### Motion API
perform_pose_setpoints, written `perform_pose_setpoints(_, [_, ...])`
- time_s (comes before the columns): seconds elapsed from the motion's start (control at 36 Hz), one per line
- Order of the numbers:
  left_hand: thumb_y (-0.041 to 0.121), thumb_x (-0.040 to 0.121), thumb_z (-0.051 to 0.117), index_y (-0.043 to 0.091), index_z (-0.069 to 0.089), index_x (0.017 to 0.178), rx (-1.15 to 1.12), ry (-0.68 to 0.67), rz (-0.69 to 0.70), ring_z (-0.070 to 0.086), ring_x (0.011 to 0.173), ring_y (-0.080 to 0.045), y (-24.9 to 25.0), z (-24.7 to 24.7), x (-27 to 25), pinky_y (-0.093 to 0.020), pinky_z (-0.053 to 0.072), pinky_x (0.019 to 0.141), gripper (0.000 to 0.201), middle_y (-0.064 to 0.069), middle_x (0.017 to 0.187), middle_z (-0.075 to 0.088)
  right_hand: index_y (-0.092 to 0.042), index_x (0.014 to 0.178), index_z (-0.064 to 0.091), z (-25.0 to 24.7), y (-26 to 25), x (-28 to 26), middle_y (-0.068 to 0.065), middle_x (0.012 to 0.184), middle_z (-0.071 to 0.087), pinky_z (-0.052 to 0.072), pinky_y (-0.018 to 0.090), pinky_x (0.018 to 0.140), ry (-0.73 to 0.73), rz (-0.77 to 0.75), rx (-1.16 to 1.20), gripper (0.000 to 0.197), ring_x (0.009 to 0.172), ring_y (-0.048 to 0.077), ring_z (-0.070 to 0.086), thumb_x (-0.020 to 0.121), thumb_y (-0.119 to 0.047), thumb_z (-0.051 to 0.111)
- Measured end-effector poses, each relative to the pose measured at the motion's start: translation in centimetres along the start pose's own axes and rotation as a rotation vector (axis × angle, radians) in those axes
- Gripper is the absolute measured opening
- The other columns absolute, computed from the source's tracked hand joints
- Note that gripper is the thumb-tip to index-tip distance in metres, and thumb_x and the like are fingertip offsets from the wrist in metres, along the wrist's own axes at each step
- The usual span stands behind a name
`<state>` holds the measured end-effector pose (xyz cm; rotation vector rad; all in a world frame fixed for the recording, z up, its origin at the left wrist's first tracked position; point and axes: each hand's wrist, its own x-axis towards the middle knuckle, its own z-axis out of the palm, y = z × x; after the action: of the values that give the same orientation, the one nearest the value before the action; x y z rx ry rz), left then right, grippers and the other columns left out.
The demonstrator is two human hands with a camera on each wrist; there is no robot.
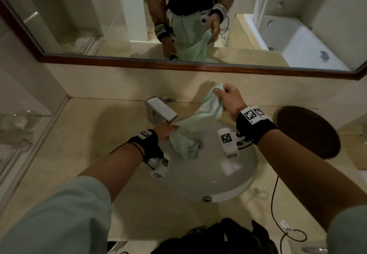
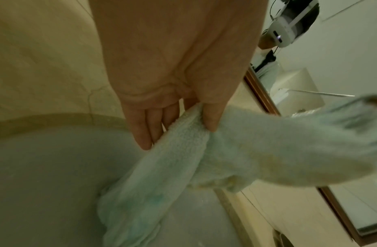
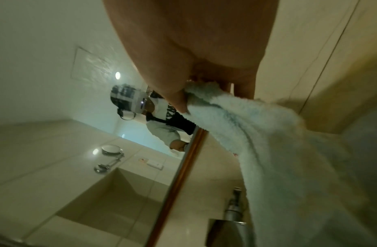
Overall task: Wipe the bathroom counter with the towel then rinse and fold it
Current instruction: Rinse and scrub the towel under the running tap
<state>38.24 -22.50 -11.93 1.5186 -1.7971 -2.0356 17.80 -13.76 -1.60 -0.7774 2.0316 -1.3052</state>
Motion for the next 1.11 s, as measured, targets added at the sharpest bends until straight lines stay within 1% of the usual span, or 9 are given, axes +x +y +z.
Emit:
perform_pose_setpoints(0.19, [0.033, 0.097, 0.052, 0.008, 0.050, 0.132, -0.116, 0.038, -0.028, 0.051, 0.119, -0.030, 0.3, -0.9, -2.0, -0.043, 0.042, 0.104, 0.043, -0.010, 0.130, 0.054, -0.012, 0.083, 0.058, 1.1, 6.1, 0.1, 0.011, 0.083, 0.061, 0.057, 0.044, 0.075, -0.014, 0.060, -0.395, 0.011, 0.087, 0.034, 0.066, 0.084, -0.022, 0.063])
perform_pose_setpoints(0.33, [0.026, 0.096, 0.054, 0.007, 0.056, 0.119, -0.134, 0.126, 0.118, 0.057, 0.097, -0.024, 1.3, -1.5, -2.5, -0.033, 0.049, 0.083, 0.030, -0.011, 0.115, 0.058, -0.004, 0.097, 0.062, 2.5, 8.4, 0.2, 0.020, 0.097, 0.066, 0.055, 0.050, 0.079, -0.067, 0.083, -0.449, 0.020, 0.090, 0.036, 0.065, 0.087, -0.021, 0.058])
perform_pose_setpoints(0.5, [0.032, 0.092, 0.059, 0.015, 0.044, 0.076, 0.172, 0.131, 0.164, 0.049, 0.082, -0.022, 0.5, -2.1, -1.7, -0.036, 0.037, 0.074, 0.027, -0.012, 0.086, 0.047, -0.006, 0.110, 0.057, 4.0, 8.4, 0.0, 0.020, 0.109, 0.064, 0.052, 0.050, 0.087, -0.267, 0.076, -0.482, 0.023, 0.098, 0.036, 0.063, 0.091, -0.020, 0.058])
perform_pose_setpoints(0.64, [0.041, 0.083, 0.064, 0.015, 0.059, 0.097, 0.142, 0.126, 0.154, 0.059, 0.097, -0.025, -1.1, -1.8, -0.7, -0.043, 0.046, 0.090, 0.030, -0.010, 0.100, 0.061, -0.014, 0.104, 0.056, 5.3, 9.3, 0.1, 0.008, 0.094, 0.061, 0.054, 0.051, 0.084, -0.298, -0.025, -0.328, 0.018, 0.095, 0.035, 0.063, 0.089, -0.020, 0.064])
perform_pose_setpoints(0.72, [0.030, 0.092, 0.059, 0.017, 0.063, 0.114, 0.125, 0.217, 0.176, 0.060, 0.103, -0.025, -1.6, -0.7, -0.9, -0.040, 0.048, 0.095, 0.026, -0.005, 0.111, 0.065, -0.021, 0.100, 0.053, 5.5, 9.7, 0.2, -0.006, 0.076, 0.052, 0.048, 0.037, 0.076, -0.289, -0.115, -0.250, 0.015, 0.077, 0.020, 0.055, 0.089, -0.018, 0.064])
perform_pose_setpoints(0.78, [0.028, 0.096, 0.054, 0.012, 0.060, 0.103, 0.176, 0.265, 0.162, 0.057, 0.097, -0.025, -2.1, 0.0, -0.5, -0.039, 0.045, 0.087, 0.019, -0.010, 0.105, 0.062, -0.018, 0.105, 0.055, 5.5, 10.0, 0.4, -0.009, 0.074, 0.048, 0.038, 0.029, 0.074, -0.328, -0.131, -0.282, 0.017, 0.074, 0.012, 0.047, 0.090, -0.016, 0.063])
perform_pose_setpoints(0.86, [0.031, 0.100, 0.045, 0.009, 0.050, 0.087, 0.320, 0.275, 0.052, 0.053, 0.094, -0.028, -2.8, 0.7, 0.3, -0.032, 0.037, 0.077, 0.027, -0.019, 0.100, 0.055, -0.009, 0.122, 0.056, 5.7, 10.7, 0.4, 0.001, 0.100, 0.056, 0.038, 0.026, 0.082, -0.446, -0.100, -0.406, 0.032, 0.092, 0.017, 0.051, 0.091, -0.015, 0.062])
perform_pose_setpoints(0.97, [0.034, 0.101, 0.042, 0.003, 0.051, 0.131, 0.425, 0.170, -0.065, 0.047, 0.124, -0.034, -3.3, 1.4, 1.2, -0.037, 0.037, 0.103, 0.044, -0.016, 0.138, 0.048, -0.013, 0.133, 0.051, 6.8, 11.4, 0.0, 0.003, 0.123, 0.055, 0.041, 0.032, 0.094, -0.720, -0.024, -0.571, 0.044, 0.108, 0.018, 0.051, 0.092, -0.025, 0.059])
perform_pose_setpoints(1.11, [0.038, 0.087, 0.064, 0.000, 0.025, 0.144, 0.554, 0.274, -0.103, 0.036, 0.131, -0.031, -4.3, 1.9, 3.5, -0.036, 0.037, 0.102, 0.079, -0.008, 0.147, 0.027, -0.016, 0.145, 0.038, 8.5, 14.1, 0.5, 0.009, 0.150, 0.036, 0.031, 0.041, 0.112, -0.862, 0.049, -0.845, 0.067, 0.136, 0.029, 0.037, 0.089, -0.038, 0.064])
